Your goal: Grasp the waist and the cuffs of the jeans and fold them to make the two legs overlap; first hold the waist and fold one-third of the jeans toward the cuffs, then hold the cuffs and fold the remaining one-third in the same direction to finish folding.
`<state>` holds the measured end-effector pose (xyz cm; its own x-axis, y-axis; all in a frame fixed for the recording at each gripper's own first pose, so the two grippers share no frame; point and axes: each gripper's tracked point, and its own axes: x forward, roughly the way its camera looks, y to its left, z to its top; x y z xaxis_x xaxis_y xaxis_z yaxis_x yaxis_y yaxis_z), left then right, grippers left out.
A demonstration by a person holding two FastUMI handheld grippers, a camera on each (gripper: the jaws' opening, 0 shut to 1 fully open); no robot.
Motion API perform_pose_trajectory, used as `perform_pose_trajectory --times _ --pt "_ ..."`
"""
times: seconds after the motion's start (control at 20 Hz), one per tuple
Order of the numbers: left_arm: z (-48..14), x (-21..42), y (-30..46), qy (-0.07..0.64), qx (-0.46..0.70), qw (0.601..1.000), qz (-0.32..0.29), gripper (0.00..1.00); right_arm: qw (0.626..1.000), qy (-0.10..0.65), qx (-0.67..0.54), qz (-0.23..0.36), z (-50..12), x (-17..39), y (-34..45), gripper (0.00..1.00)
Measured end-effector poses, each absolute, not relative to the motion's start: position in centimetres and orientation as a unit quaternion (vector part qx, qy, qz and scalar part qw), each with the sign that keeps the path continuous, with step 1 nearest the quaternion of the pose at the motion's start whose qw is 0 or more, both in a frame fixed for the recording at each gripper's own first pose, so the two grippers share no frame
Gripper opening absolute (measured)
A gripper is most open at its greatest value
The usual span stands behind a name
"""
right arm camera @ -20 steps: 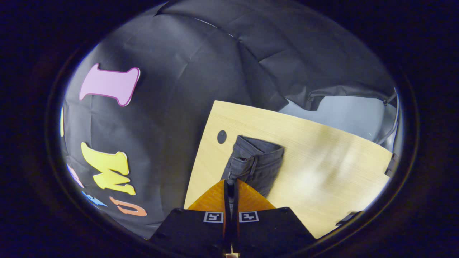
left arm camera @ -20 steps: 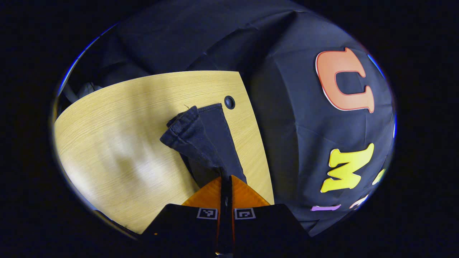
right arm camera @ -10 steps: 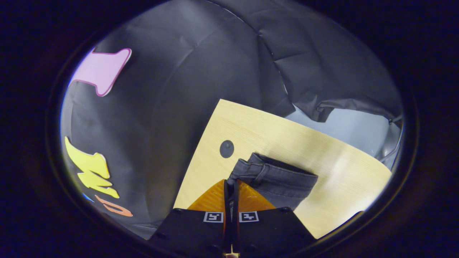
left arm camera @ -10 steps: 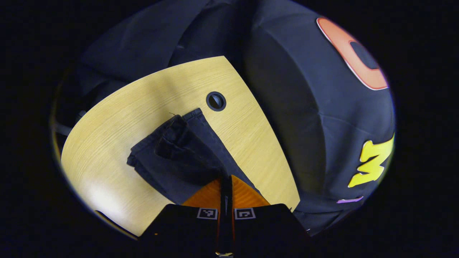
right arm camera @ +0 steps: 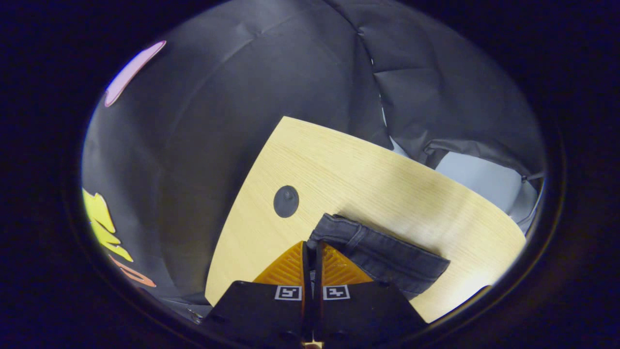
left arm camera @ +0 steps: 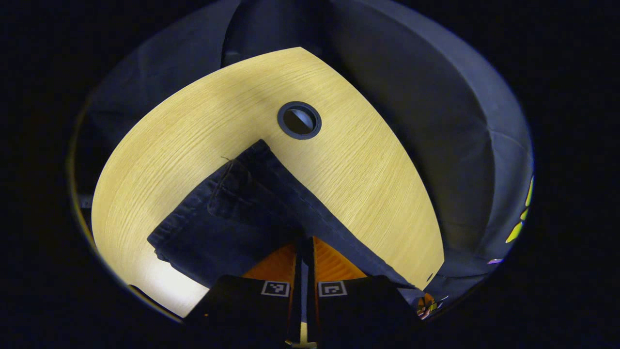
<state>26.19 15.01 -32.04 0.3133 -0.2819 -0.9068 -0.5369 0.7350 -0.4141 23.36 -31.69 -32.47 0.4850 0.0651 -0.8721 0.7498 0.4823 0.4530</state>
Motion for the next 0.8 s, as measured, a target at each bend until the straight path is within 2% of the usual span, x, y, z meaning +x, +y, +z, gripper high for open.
perform_pose_trajectory --times 0.05,0.1,0.15,0.2,0.25,0.3,0.35,0.45,0.5,0.65,0.7,0.75,0.8 --pt "-31.6 26.4 15.2 0.578 -0.349 0.732 0.087 0.09 0.735 0.446 0.453 -0.235 -32.4 23.7 -31.6 0.01" --pt "-31.1 26.7 15.1 0.575 -0.349 0.735 0.086 0.16 0.738 0.438 0.458 -0.232 -32.1 24.2 -31.3 0.02" --pt "-30.6 27.0 15.1 0.574 -0.346 0.737 0.084 0.14 0.740 0.436 0.458 -0.229 -31.7 24.2 -30.9 0.07" --pt "-30.0 27.2 15.1 0.576 -0.342 0.738 0.084 0.39 0.742 0.439 0.454 -0.226 -31.5 24.3 -30.6 0.22" --pt "-29.0 27.4 15.2 0.576 -0.338 0.740 0.082 0.32 0.746 0.437 0.452 -0.221 -31.4 24.1 -30.5 0.24" --pt "-27.9 27.6 15.1 0.573 -0.337 0.743 0.077 0.62 0.749 0.433 0.453 -0.215 -31.0 24.1 -30.5 0.37" --pt "-26.7 27.8 14.9 0.573 -0.335 0.744 0.071 0.52 0.753 0.431 0.449 -0.214 -30.2 23.8 -30.6 0.36" --pt "-23.4 27.6 14.1 0.579 -0.324 0.747 0.053 0.66 0.764 0.422 0.440 -0.210 -28.6 23.0 -30.3 0.64" --pt "-21.2 27.5 13.4 0.577 -0.313 0.753 0.037 0.69 0.772 0.417 0.434 -0.205 -27.6 22.6 -30.2 0.78" --pt "-14.8 25.6 11.7 0.590 -0.221 0.776 -0.018 0.70 0.800 0.402 0.404 -0.188 -24.4 20.4 -29.6 0.78" --pt "-12.6 24.7 11.4 0.591 -0.176 0.786 -0.036 0.82 0.809 0.397 0.395 -0.179 -23.2 19.6 -29.1 0.78" --pt "-10.2 24.4 11.1 0.576 -0.141 0.804 -0.046 0.70 0.819 0.394 0.382 -0.169 -21.5 18.3 -28.7 0.80" --pt "-7.9 24.4 10.7 0.556 -0.120 0.821 -0.053 0.70 0.831 0.387 0.364 -0.163 -20.2 17.3 -28.3 0.81"
